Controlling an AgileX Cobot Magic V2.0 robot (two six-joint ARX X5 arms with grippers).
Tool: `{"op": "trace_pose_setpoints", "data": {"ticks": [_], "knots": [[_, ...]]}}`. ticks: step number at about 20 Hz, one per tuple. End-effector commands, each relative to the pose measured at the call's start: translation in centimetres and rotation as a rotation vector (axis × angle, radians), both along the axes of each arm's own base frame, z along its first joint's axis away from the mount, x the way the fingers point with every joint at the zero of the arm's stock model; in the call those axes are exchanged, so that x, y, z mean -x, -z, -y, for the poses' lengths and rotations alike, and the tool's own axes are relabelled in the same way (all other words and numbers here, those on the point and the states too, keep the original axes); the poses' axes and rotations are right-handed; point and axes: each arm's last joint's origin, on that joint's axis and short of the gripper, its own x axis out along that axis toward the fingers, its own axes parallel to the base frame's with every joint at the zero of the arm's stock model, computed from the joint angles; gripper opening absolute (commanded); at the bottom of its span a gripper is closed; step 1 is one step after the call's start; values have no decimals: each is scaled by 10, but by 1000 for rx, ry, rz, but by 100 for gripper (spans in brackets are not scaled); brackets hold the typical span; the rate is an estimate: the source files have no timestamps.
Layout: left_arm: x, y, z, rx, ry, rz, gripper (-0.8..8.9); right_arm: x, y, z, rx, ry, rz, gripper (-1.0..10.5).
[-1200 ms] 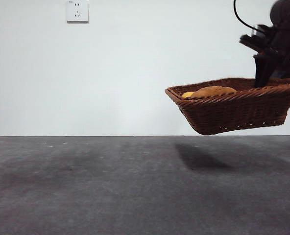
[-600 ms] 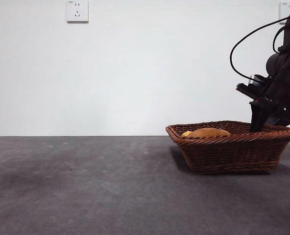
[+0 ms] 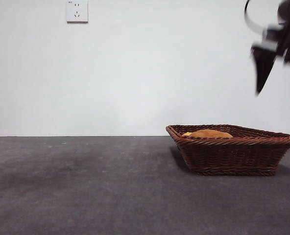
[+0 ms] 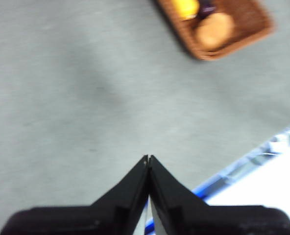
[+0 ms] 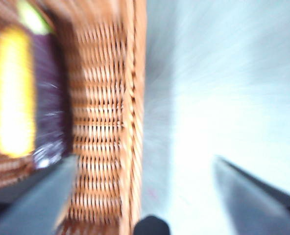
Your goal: Help me put the vegetables on the table into the basket
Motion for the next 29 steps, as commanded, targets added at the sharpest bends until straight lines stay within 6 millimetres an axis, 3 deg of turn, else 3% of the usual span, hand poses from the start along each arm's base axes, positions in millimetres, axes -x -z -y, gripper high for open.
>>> {"op": "trace_pose_setpoints", "data": {"ticks": [1,2,5,8,11,15,25,29], "knots": [[-10,6,7,-77,-30,7,-3,36,-44,0,29,12,77,105],[-15,9,10,-100,-41,4,-4,57,-64,-1,31,11,117,12],[-26,14,16,-178,-85,13,-4,113,-107,-4,45,-10,221,-17],[-33,18,23,-195,-58,7,-5,161,-130,-6,22,2,266,-16],[-37,15,31,-134,118,38,-4,191,-140,-7,21,6,287,-11],[-39,10,37,-30,187,55,-4,196,-142,-6,47,23,301,1],[-49,-5,40,109,140,200,-3,176,-133,-5,58,30,240,1],[-53,-1,24,-75,208,346,-3,173,-131,-5,59,29,232,1]]}}
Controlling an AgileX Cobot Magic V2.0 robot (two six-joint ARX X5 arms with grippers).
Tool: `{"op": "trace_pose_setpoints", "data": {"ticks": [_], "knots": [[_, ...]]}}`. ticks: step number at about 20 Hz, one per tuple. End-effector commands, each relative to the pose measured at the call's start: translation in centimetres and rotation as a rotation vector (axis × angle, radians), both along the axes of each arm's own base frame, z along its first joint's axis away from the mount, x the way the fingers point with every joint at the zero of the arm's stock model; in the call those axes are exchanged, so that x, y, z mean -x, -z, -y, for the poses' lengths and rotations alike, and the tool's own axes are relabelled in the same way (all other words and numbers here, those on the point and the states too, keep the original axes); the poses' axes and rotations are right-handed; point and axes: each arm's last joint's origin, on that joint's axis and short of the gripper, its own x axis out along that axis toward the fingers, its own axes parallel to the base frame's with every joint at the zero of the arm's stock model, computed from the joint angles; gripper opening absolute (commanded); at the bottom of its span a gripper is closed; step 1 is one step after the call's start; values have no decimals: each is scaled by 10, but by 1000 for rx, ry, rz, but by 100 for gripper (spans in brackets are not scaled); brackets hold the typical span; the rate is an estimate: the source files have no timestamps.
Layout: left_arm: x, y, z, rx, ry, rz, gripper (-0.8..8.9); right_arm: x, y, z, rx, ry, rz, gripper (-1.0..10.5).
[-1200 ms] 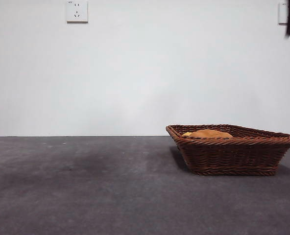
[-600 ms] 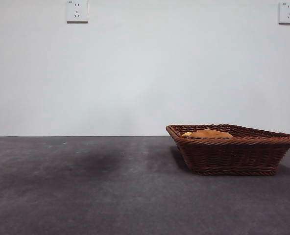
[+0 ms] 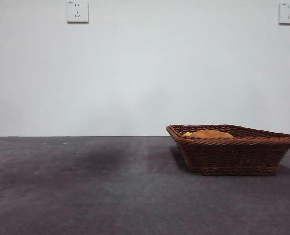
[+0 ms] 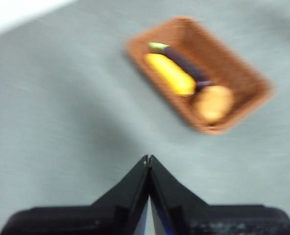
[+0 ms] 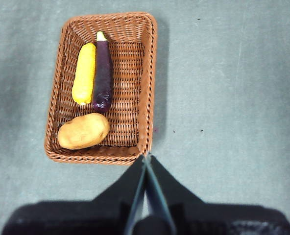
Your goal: Help me put the vegetables on the table into the basket
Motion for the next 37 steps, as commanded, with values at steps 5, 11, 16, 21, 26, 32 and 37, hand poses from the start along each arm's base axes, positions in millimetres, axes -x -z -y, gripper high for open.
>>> {"op": "trace_pose_setpoints", "data": {"ticks": [5,11,16,21,26,32,37], "knots": [[0,84,-40,103,-68,359,-3,-2,1,0,1,5,-4,1],[34,204,-93,257,-400,471,-3,-2,1,0,1,5,-5,1],[50,238,-114,214,-552,471,-3,-2,1,0,1,5,-5,1],[56,253,-119,214,-588,495,-3,-2,1,0,1,5,-5,1],[62,268,-119,189,-597,414,-3,-2,1,0,2,5,-5,1],[65,266,-119,198,-594,448,-3,-3,1,0,2,5,-6,1],[64,268,-119,191,-596,423,-3,-3,1,0,1,5,-6,1]]}}
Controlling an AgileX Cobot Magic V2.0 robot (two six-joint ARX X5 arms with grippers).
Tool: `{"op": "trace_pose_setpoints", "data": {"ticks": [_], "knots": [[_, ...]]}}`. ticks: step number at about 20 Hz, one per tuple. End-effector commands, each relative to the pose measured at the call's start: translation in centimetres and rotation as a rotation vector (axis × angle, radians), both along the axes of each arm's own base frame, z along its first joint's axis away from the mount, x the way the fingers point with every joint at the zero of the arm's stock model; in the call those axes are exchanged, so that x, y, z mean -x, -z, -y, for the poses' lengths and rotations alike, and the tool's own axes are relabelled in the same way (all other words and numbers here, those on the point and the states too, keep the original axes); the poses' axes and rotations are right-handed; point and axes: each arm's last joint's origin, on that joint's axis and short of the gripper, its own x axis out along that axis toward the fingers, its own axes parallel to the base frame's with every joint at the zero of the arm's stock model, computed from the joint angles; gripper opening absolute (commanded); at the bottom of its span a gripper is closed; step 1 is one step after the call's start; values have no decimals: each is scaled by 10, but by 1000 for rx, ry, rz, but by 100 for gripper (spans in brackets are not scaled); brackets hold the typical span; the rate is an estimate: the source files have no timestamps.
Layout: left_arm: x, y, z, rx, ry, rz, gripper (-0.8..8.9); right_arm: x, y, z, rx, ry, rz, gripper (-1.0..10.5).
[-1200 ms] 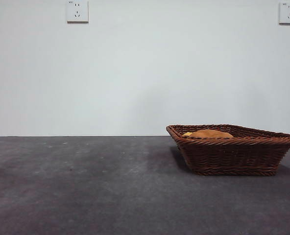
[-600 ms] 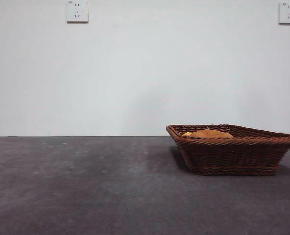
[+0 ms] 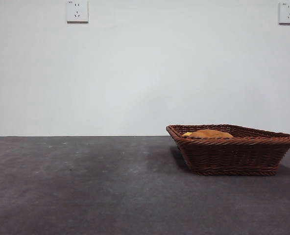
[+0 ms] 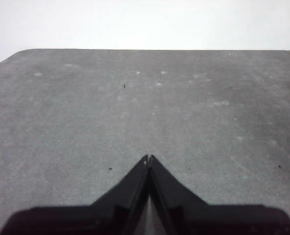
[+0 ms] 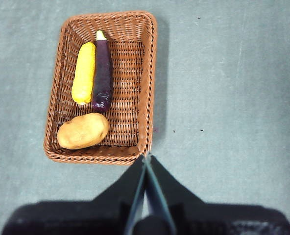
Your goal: Help me put the vegetables on the table into the basket
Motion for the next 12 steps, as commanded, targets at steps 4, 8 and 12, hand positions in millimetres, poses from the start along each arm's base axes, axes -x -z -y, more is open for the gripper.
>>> {"op": "trace_pose_setpoints", "data": {"ticks": [4,8,12], "knots": [[-2,6,0,4,0,-36,-3,-1,1,0,2,5,-1,1],[-2,7,0,5,0,-54,-3,-2,1,1,10,12,-2,1],[-3,8,0,5,0,-62,-3,8,-6,1,63,20,56,1]]}}
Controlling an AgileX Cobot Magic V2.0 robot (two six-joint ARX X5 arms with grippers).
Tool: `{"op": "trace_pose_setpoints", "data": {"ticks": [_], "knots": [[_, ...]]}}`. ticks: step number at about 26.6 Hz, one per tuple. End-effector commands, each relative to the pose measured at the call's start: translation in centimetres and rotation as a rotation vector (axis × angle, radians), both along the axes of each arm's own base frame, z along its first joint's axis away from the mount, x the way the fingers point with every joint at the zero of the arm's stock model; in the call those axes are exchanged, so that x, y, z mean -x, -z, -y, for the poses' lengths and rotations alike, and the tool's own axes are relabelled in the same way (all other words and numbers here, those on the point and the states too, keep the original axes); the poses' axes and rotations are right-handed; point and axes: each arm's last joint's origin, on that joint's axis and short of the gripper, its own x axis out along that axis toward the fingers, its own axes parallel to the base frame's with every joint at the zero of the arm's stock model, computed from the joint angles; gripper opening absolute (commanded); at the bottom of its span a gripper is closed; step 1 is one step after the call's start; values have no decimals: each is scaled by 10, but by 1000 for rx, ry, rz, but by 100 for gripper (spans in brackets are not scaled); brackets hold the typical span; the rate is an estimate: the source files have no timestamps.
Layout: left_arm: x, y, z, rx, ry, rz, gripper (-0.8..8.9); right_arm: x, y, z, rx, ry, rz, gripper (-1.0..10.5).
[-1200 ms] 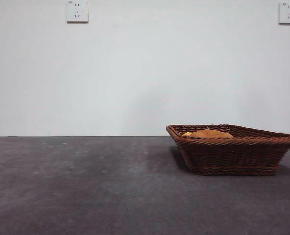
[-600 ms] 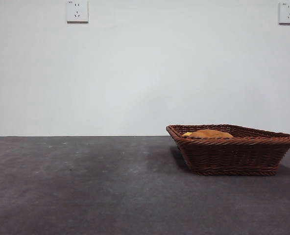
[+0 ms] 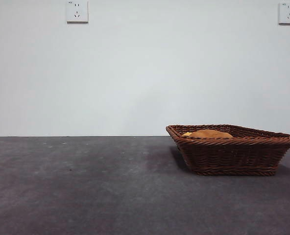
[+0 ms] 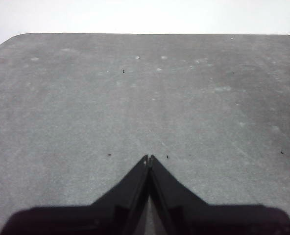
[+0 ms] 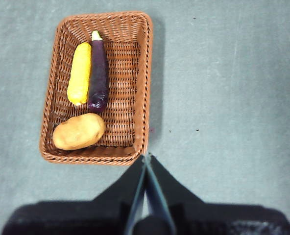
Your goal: Help me put the vegetables on the table into the basket
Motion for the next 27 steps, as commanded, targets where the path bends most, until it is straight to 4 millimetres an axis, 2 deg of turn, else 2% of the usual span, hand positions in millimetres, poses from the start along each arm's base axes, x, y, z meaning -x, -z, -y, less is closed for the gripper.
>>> {"op": "trace_pose_setpoints", "data": {"ticks": [1,3,5,7,8,10,12,13,14,18,22,27], "knots": [[0,3,0,4,0,-8,-3,15,-11,2,114,20,102,1],[0,3,0,4,0,-9,-3,29,-23,4,244,0,228,1],[0,3,0,4,0,-8,-3,40,-31,3,262,1,418,1],[0,3,0,4,0,-8,-3,45,-28,3,267,42,668,1],[0,3,0,4,1,-8,-3,47,-19,3,272,58,780,1],[0,3,0,4,1,-8,-3,51,12,3,276,74,968,1],[0,3,0,4,0,-8,-3,56,58,0,263,58,1056,1],[0,3,0,4,0,-9,-3,58,88,-3,255,42,1048,1],[0,3,0,4,1,-8,-3,59,107,-4,254,35,1021,1],[0,3,0,4,0,-8,-3,66,169,-6,251,12,914,1],[0,3,0,4,0,-8,-3,75,211,-7,244,-3,864,1],[0,3,0,4,0,-9,-3,84,238,-7,220,9,855,1]]}}
